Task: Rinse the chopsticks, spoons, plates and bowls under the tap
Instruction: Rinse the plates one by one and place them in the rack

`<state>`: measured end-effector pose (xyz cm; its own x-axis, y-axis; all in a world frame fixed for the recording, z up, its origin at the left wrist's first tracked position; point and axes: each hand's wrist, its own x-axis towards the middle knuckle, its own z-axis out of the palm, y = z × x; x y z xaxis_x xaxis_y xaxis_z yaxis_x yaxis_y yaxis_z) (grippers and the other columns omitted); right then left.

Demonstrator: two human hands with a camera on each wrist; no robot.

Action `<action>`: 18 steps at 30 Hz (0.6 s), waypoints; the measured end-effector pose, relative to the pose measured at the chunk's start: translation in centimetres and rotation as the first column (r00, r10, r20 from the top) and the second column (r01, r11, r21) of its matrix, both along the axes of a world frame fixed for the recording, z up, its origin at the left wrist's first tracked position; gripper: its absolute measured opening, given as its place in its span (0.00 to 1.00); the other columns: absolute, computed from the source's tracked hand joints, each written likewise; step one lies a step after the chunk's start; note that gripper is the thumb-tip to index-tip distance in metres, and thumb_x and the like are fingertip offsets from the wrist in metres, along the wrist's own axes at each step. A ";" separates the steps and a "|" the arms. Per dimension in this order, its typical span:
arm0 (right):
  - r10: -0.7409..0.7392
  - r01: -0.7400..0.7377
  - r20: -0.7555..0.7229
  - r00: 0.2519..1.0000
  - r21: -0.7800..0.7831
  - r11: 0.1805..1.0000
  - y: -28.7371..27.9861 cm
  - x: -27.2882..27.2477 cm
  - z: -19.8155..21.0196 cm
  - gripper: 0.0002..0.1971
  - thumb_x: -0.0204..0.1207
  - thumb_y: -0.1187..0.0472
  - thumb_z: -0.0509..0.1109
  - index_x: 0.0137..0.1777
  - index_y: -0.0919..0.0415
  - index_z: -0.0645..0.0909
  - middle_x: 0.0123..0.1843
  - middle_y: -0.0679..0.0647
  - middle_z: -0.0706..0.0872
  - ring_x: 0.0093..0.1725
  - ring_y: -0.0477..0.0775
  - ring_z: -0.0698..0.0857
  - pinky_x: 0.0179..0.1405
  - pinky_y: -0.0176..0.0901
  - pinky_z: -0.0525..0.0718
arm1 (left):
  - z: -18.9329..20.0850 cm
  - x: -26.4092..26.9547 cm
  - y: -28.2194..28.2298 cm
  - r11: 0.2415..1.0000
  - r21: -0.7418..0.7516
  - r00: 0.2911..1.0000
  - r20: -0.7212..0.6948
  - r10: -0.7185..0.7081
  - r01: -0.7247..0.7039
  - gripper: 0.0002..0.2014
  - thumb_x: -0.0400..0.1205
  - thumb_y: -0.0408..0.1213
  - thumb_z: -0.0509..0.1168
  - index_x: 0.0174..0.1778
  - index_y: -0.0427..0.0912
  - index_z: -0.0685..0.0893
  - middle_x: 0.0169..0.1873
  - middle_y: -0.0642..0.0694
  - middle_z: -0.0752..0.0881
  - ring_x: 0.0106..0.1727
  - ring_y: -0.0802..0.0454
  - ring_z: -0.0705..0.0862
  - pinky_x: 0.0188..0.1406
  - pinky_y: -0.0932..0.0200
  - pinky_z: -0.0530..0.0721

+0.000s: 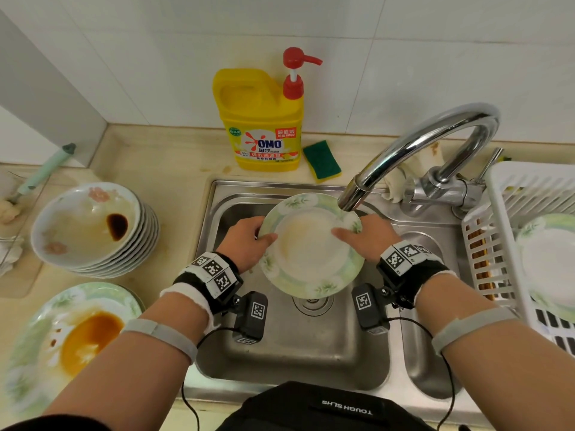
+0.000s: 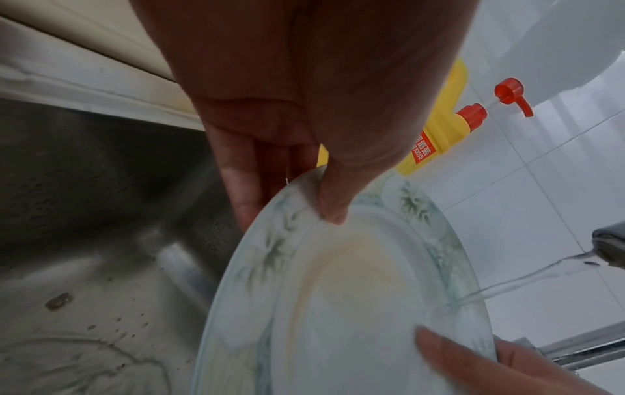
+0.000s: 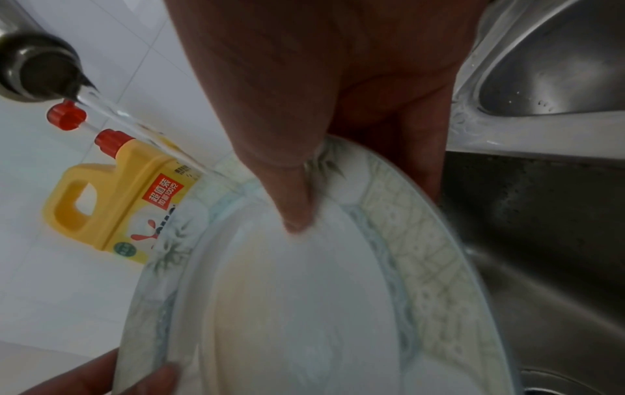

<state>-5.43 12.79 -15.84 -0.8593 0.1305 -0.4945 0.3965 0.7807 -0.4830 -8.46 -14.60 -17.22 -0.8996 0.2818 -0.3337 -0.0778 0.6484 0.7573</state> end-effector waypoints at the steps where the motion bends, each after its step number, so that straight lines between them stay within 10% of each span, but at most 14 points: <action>1: 0.029 -0.028 0.014 0.999 -0.011 1.000 0.1 0.1 -0.1 0.18 0.79 0.40 0.72 0.55 0.53 0.88 0.51 0.53 0.90 0.55 0.57 0.87 0.55 0.47 0.83 | 0.0 0.0 0.0 1.000 -0.011 1.000 -0.003 0.004 -0.004 0.06 0.86 0.41 0.68 0.56 0.48 0.88 0.46 0.53 0.91 0.49 0.55 0.90 0.50 0.53 0.89; 5: 0.067 -0.066 0.031 0.997 -0.045 0.997 0.0 0.2 -0.2 0.16 0.77 0.45 0.75 0.59 0.53 0.87 0.54 0.53 0.91 0.57 0.57 0.88 0.61 0.53 0.86 | 0.1 -0.1 0.2 1.000 -0.014 1.000 -0.005 0.016 -0.016 0.06 0.86 0.42 0.67 0.57 0.48 0.87 0.46 0.52 0.90 0.47 0.57 0.89 0.42 0.62 0.84; 11: -0.070 0.071 0.022 0.997 -0.028 0.997 -0.4 -0.1 -0.2 0.31 0.74 0.26 0.68 0.56 0.54 0.89 0.51 0.55 0.91 0.55 0.58 0.87 0.61 0.55 0.85 | 0.5 -0.2 0.5 1.000 -0.011 1.000 0.000 -0.009 0.009 0.06 0.86 0.41 0.68 0.55 0.46 0.87 0.45 0.51 0.90 0.47 0.55 0.89 0.43 0.60 0.85; 18: 0.034 -0.033 0.013 0.999 -0.051 0.998 0.0 0.3 -0.2 0.12 0.78 0.45 0.75 0.53 0.53 0.87 0.51 0.53 0.90 0.56 0.58 0.88 0.57 0.50 0.85 | 0.7 0.0 0.3 0.999 -0.030 1.000 -0.023 -0.018 0.018 0.06 0.81 0.37 0.74 0.50 0.49 0.84 0.45 0.52 0.88 0.46 0.56 0.87 0.43 0.63 0.82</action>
